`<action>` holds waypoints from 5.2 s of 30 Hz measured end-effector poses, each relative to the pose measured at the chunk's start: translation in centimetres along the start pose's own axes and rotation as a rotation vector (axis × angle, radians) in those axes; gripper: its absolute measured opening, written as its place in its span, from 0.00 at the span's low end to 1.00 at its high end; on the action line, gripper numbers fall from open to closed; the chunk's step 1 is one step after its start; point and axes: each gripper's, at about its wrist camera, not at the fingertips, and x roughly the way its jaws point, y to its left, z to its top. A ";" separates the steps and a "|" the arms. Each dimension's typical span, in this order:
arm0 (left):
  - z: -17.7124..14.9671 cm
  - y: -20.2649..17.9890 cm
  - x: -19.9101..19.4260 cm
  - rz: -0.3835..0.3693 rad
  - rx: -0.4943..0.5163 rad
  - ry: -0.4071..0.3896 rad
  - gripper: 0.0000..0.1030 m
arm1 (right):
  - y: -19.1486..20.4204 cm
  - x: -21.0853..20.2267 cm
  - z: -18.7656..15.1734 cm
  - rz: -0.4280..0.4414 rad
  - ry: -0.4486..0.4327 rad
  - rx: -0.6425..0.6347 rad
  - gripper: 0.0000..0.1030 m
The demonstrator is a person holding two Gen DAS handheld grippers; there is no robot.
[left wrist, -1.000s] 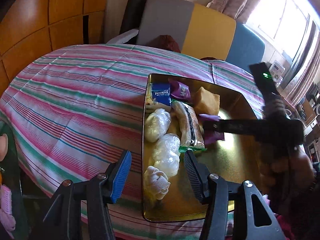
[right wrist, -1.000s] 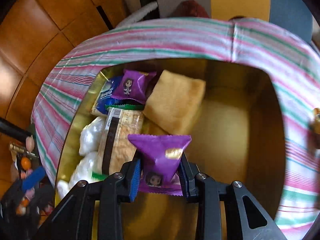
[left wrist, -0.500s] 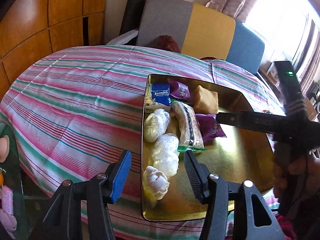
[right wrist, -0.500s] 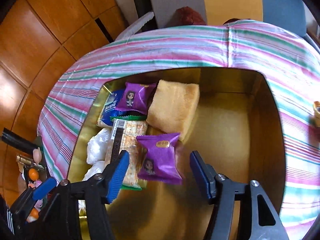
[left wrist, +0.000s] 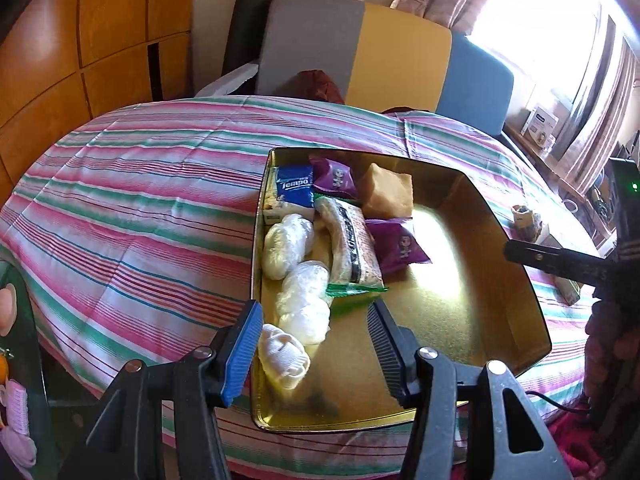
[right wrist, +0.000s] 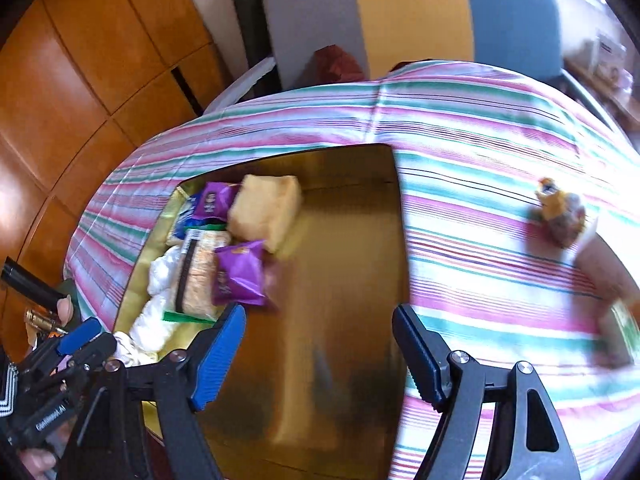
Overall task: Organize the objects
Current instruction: 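Lower the purple packet into the gold tray and open the right gripper, then reach the left gripper to the green essential oil box and grasp it, then lift the green box with left gripper while right gripper grasps the yellow sponge, then lower the green box into the gold tray and open the left gripper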
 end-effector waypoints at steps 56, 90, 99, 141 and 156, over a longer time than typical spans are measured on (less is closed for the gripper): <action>1.6 -36.9 9.4 -0.464 0.485 0.340 0.59 | -32.9 -14.4 -7.1 -0.307 -0.393 0.912 0.82; -2.8 -34.8 11.3 -0.405 0.613 0.271 0.71 | -33.9 -11.7 -7.2 -0.239 -0.275 0.949 0.84; -4.1 -32.5 10.2 -0.429 0.589 0.261 0.71 | -33.4 -11.2 -6.1 -0.309 -0.216 0.894 0.84; -1.0 -29.1 3.8 -0.396 0.506 0.062 0.71 | -24.2 -9.2 -2.6 -0.269 -0.149 0.225 0.48; 0.9 -20.6 0.6 -0.262 0.359 -0.030 0.71 | -20.8 -3.4 -3.4 -0.287 0.049 0.016 0.48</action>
